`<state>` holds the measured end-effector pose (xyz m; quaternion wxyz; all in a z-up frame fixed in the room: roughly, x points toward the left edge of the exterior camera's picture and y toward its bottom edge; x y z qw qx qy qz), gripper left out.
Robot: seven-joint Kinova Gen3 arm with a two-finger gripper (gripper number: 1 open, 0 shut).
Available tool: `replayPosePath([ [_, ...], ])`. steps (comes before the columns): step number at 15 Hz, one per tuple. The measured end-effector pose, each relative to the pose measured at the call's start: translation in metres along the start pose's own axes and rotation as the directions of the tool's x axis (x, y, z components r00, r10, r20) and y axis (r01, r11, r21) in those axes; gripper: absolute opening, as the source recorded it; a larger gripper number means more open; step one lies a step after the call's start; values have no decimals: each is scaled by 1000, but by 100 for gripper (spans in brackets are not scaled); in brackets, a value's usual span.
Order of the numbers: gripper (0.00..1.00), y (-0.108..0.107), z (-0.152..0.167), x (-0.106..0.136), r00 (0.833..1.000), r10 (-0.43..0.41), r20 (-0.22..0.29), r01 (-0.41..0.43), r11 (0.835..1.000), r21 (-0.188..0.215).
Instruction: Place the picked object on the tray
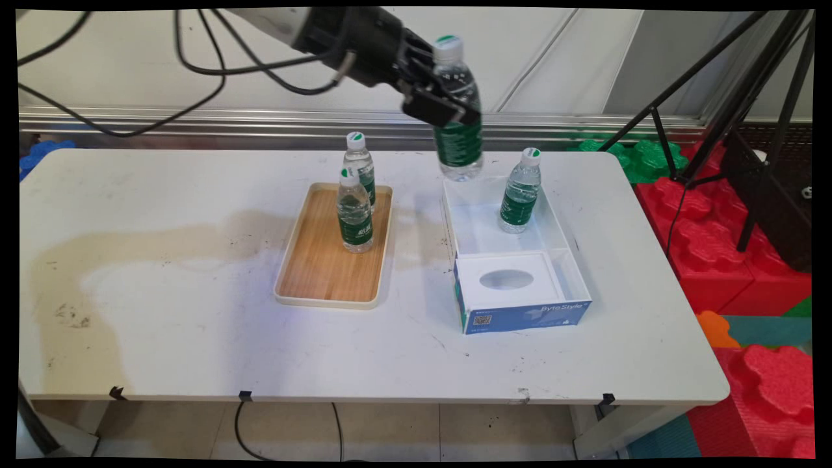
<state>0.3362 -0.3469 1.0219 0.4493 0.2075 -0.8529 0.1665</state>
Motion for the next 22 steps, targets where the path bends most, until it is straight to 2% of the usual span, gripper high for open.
replayPosePath([
  [4, 0, 2, -41, -8, 1000, -1, 9, 1, 1000, 0],
  [10, 0, 1, -86, -19, 999, -2, 34, 2, 1000, 5],
  [18, 0, -11, -132, -48, 993, 20, 116, -24, 999, 34],
  [22, 0, -22, -140, -65, 988, 20, 150, -28, 998, 52],
])
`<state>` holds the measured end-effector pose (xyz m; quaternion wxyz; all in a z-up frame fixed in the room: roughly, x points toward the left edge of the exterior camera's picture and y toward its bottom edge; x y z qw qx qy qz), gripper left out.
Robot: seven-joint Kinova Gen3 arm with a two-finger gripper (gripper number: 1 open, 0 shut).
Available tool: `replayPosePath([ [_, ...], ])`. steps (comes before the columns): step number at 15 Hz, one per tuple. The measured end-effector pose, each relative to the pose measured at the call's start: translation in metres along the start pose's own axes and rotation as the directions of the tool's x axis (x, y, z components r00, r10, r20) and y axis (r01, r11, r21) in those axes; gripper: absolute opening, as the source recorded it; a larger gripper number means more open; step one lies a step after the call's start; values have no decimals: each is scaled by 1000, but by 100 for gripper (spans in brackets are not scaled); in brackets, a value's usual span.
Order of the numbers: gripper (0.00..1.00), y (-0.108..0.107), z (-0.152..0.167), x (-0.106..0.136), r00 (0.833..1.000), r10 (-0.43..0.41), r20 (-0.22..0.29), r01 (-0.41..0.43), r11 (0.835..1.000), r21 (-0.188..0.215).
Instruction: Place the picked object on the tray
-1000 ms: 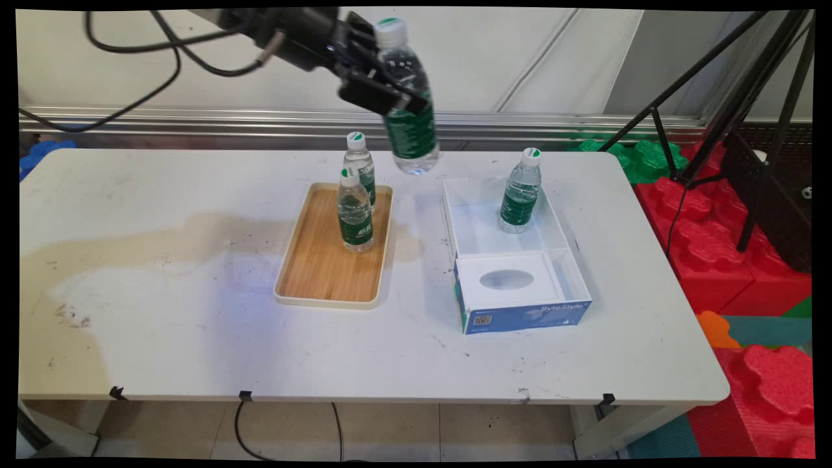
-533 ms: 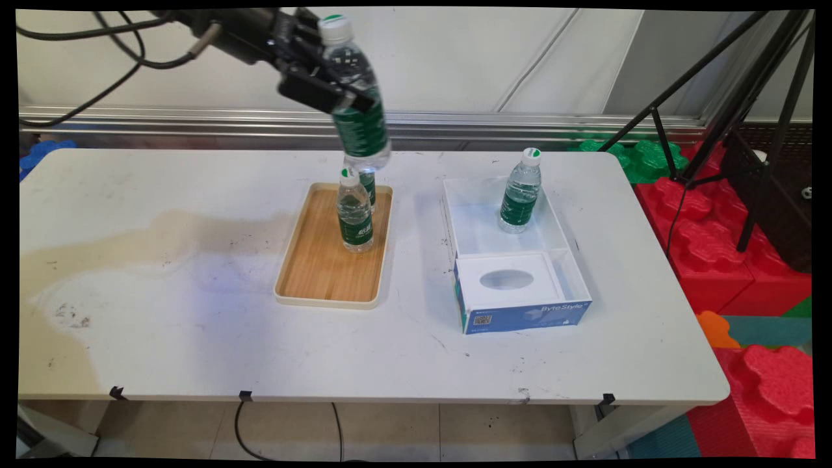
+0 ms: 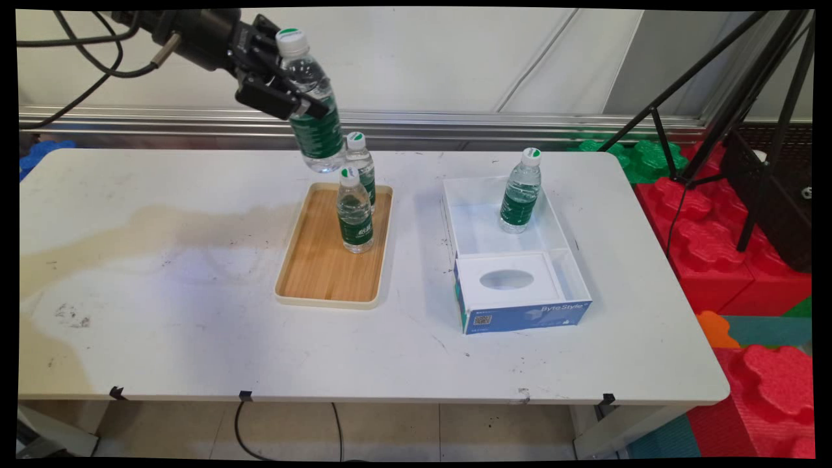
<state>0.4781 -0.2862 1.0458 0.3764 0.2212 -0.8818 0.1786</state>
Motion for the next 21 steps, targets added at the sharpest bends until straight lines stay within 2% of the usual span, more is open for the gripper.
replayPosePath([
  [7, 0, -21, 13, -40, 998, -11, 64, 10, 1000, 19],
  [13, 0, -44, 41, -79, 994, -48, 102, 44, 998, 37],
  [21, 0, -71, 80, -119, 990, -78, 116, 72, 996, 57],
])
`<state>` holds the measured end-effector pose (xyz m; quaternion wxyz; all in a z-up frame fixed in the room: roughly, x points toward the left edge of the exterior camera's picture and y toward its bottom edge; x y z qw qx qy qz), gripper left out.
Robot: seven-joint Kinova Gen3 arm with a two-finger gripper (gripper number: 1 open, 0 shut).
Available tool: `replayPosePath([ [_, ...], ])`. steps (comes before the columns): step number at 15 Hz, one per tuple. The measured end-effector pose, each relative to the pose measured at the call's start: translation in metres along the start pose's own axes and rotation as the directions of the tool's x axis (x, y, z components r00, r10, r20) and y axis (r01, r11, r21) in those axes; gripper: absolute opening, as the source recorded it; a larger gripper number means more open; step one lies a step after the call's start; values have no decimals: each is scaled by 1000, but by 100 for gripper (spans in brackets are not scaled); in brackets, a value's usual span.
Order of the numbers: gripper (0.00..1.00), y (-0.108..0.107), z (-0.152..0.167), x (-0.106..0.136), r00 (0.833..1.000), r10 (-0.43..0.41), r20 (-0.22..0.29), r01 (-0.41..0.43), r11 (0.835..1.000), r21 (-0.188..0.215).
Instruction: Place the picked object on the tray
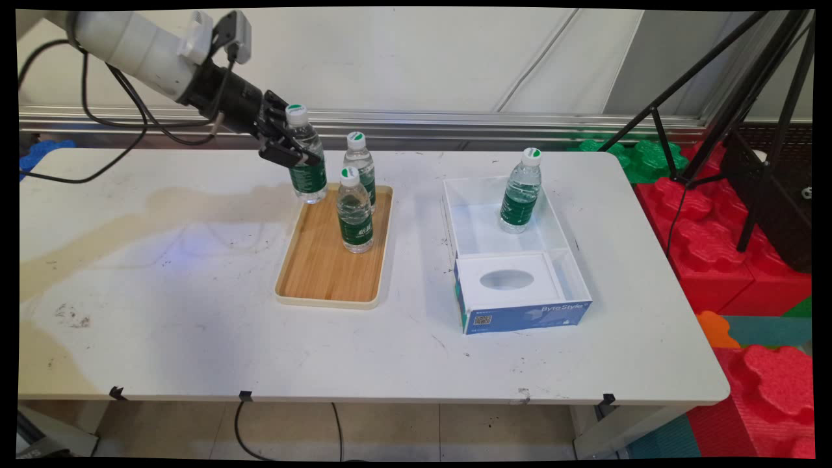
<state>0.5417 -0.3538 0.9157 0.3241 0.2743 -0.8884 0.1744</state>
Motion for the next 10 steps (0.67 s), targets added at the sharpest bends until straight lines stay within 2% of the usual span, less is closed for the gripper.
replayPosePath([
  [10, 0, -28, 57, -26, 1000, -24, 2, 24, 1000, 12],
])
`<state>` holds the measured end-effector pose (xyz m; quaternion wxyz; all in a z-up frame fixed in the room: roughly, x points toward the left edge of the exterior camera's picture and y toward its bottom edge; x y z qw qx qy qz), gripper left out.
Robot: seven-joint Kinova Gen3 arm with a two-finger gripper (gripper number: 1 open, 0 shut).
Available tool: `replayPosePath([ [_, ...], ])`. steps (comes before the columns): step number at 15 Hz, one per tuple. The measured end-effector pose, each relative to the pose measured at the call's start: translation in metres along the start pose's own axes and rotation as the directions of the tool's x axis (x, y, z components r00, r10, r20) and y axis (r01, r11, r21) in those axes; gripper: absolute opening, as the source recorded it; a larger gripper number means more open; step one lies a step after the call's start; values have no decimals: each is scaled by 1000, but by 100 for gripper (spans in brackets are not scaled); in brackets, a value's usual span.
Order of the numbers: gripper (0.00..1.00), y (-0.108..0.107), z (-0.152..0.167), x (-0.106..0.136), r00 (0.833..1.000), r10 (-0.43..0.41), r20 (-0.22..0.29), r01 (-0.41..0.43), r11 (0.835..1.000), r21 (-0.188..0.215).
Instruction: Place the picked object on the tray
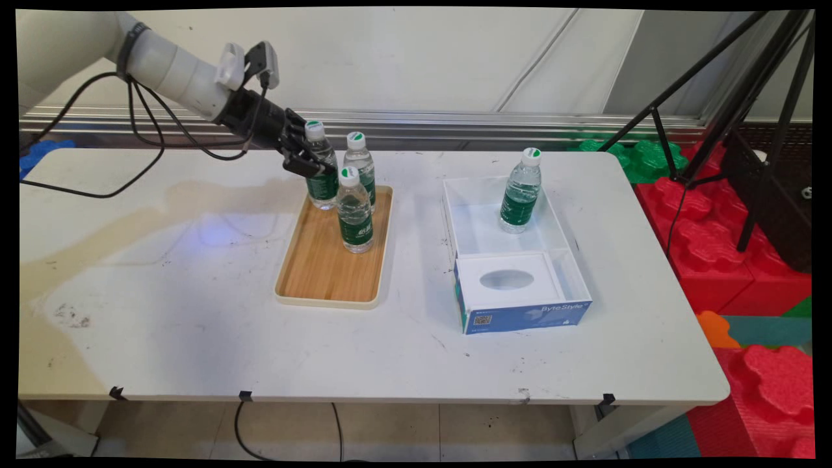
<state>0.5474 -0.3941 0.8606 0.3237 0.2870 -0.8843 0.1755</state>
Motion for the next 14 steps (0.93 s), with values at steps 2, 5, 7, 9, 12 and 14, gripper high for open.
replayPosePath([
  [2, 0, -4, 9, -5, 1000, -6, 4, 6, 1000, 1],
  [5, 0, -8, 20, -9, 1000, -13, 4, 13, 1000, 0],
  [7, 0, -10, 26, -12, 1000, -17, 3, 17, 1000, -1],
  [9, 0, -12, 31, -14, 1000, -23, 0, 23, 1000, 0],
  [12, 100, -14, 35, -15, 1000, -30, -5, 30, 1000, -1],
  [14, 100, -15, 36, -16, 999, -35, -7, 35, 999, -2],
])
